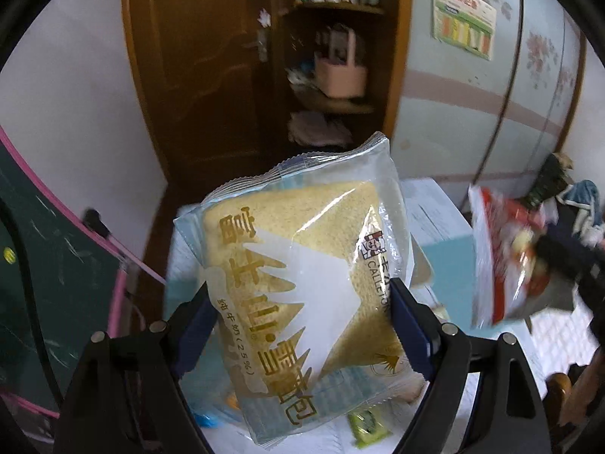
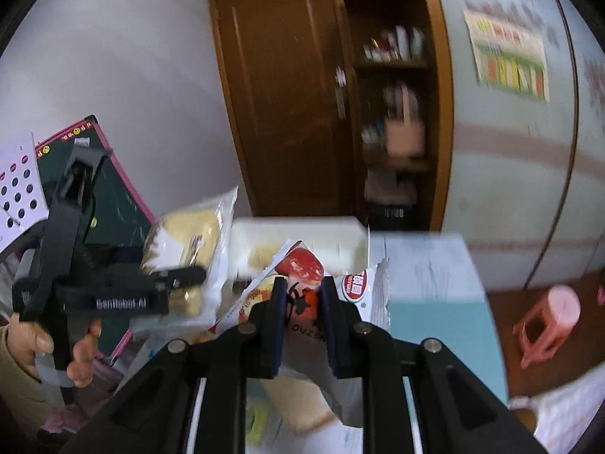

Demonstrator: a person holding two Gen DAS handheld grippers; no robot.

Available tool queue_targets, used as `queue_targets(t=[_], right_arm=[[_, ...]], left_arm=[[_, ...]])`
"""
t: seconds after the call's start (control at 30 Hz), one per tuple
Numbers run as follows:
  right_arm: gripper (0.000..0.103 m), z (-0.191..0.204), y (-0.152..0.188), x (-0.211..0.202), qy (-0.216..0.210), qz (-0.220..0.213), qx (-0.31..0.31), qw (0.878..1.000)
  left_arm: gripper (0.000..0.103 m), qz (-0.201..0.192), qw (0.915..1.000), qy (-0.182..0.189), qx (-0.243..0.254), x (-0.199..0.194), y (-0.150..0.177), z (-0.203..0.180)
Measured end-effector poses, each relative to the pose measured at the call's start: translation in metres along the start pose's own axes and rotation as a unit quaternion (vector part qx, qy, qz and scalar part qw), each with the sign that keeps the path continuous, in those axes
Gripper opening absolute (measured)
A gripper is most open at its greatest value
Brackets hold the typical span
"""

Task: Organize snacks
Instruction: 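Carry both packs into the white tray and open both grippers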

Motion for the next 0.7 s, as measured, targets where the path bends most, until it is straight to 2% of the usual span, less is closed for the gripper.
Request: queue_targets(t=[0.13, 0.3, 0.53, 0.7], right_arm=[[0.017, 0.009, -0.056, 0.013, 0.006, -0.039, -0.004, 0.999], [0.018, 0.008, -0.102, 0.03, 0.011, -0.064, 0.009, 0.998], [0.018, 0.001, -0.115, 0.061, 0.02, -0.06, 0.025, 0.998], [0.018, -0.008, -0.108, 0.085, 0.025, -0.043, 0.046, 0.998]], left_arm=[[0.085, -0.016, 0.9994, -0.03, 0.011, -0.002, -0.028, 0.019], [0.085, -0.023, 0.9982, -0.053, 0.016, 0.009, -0.054, 0.031], [0.085, -0.02, 0.9988, -0.045, 0.0, 0.044, -0.074, 0.038], [0.085, -0.012, 0.9988, -0.046, -0.01, 0.067, -0.076, 0.044]])
Point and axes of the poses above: each gripper's, at about its wrist camera, not at the fingertips, and x roughly the way its jaws point, z to its left, y to its underside, the point moved 9 cm from there along x, roughly the way its jaws point, and after that the axes turned 5 degrees about x, right-handed, at the moved point
